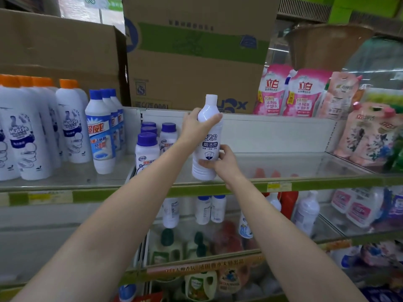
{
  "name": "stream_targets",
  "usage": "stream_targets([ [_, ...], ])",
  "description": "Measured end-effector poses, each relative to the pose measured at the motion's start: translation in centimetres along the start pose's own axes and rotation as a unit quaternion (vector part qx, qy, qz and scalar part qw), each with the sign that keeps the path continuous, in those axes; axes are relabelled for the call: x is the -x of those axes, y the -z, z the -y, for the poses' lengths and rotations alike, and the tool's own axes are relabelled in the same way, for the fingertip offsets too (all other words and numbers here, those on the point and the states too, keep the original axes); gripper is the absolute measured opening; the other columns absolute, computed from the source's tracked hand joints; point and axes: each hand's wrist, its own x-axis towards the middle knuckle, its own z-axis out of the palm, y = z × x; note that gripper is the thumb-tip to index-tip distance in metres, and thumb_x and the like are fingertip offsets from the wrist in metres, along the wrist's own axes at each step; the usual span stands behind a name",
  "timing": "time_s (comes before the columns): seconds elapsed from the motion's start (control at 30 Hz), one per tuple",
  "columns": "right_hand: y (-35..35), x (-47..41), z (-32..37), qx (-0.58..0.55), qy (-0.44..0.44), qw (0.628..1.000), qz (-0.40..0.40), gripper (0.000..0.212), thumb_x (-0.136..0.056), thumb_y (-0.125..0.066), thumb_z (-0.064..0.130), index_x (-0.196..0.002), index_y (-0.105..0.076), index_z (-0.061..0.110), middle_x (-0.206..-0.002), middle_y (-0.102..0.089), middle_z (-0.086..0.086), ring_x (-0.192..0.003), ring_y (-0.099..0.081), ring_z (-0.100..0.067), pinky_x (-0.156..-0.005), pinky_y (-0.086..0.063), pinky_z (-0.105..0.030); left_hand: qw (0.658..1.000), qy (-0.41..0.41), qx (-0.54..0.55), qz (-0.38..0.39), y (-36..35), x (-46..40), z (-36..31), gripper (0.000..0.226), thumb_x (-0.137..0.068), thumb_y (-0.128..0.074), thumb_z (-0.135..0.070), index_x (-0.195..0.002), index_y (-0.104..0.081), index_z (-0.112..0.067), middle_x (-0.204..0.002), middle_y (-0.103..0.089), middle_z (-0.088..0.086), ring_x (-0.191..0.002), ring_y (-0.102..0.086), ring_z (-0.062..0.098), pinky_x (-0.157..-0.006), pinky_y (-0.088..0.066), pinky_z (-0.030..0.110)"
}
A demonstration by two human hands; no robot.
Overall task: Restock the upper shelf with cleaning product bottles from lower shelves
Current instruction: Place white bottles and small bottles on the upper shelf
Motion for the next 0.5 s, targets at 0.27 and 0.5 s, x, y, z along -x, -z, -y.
stream_targets([
  [0.27, 0.0, -5.9, -1.8, 0.08, -0.009, 0.997, 0.014, 0.06, -0.075, -0.088, 0.015, -0.123, -0.052, 0.015, -0.126, -0.066, -0.006, -0.113, -0.065, -0.026, -0.098, -0.054, -0.047, 0.997, 0.016, -0.081, 0.003, -0.8, -5.6, 2.7, 0.064, -0.066, -0.075, -0.068, -0.097, -0.06, -0.015, -0.099, -0.068, 0.005, -0.087, -0.066, 0.021, -0.079, -0.055, 0.042],
  [0.5, -2.3, -10.7, -2.8, 0.166, -0.004, 0.986, -0.031, 0.059, -0.079, -0.084, 0.024, -0.127, -0.053, 0.011, -0.124, -0.067, -0.006, -0.111, -0.063, -0.031, -0.095, -0.052, -0.046, 0.994, 0.054, -0.095, -0.011, -1.1, -10.0, 4.5, 0.067, -0.075, -0.076, -0.06, -0.112, -0.052, -0.01, -0.097, -0.062, 0.001, -0.091, -0.061, 0.022, -0.08, -0.052, 0.04],
])
